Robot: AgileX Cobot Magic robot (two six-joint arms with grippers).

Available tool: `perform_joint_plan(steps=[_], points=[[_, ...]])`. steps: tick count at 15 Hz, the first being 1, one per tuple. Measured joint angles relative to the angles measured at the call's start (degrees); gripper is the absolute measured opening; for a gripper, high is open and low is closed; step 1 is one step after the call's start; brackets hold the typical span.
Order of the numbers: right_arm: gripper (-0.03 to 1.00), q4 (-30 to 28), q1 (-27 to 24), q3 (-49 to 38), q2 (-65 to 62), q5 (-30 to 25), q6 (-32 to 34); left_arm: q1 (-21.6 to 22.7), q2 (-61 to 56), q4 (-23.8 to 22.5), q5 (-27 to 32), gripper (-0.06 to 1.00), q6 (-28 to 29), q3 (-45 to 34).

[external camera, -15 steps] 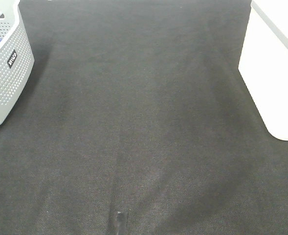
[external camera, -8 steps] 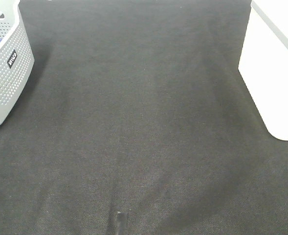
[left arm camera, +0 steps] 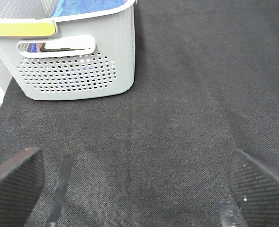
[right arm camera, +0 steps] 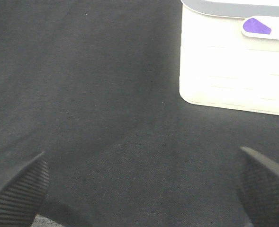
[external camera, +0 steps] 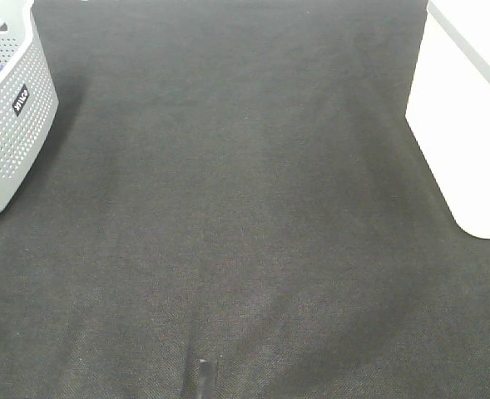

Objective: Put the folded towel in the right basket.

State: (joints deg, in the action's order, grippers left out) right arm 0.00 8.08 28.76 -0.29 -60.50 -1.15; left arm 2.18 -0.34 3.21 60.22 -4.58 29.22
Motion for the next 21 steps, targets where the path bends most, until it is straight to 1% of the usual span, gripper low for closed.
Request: perform_joint_plan(steps=[1, 3, 4, 5, 21], points=[[0.96, 0.0, -1.4, 0.0, 0.0, 0.0, 0.1, 0.0, 0.0, 0.0, 0.0, 0.99, 0.0, 0.0], [0.96, 0.0, -6.2, 0.0, 0.0, 0.0, 0.3, 0.0, 0.0, 0.0, 0.0, 0.99, 0.0, 0.0], [0.96, 0.0, -7.7, 0.0, 0.0, 0.0, 0.3, 0.0, 0.0, 0.0, 0.0, 0.99, 0.0, 0.0], [0.96, 0.0, -8.1, 0.0, 0.0, 0.0, 0.3, 0.0, 0.0, 0.0, 0.0, 0.99, 0.0, 0.0], [0.96, 0.0, -8.1, 0.0, 0.0, 0.0, 0.3, 0.0, 0.0, 0.0, 0.0, 0.99, 0.0, 0.0]])
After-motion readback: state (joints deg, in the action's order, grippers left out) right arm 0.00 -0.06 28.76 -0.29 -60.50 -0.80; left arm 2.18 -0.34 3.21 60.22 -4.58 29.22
